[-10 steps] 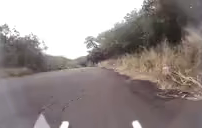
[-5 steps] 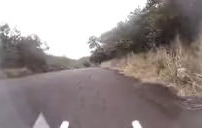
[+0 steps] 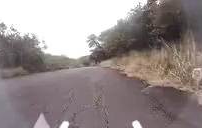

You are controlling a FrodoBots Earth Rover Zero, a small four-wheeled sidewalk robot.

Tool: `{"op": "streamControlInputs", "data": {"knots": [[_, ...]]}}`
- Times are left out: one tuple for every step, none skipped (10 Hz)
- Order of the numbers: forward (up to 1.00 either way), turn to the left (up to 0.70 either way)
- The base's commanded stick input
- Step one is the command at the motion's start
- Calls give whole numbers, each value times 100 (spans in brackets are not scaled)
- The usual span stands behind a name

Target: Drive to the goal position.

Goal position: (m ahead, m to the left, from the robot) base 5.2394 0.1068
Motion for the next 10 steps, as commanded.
{"op": "streamControlInputs", "data": {"knots": [[100,0],[100,0],[100,0],[100,0],[100,0],[100,0],[100,0],[100,0],[100,0],[100,0]]}}
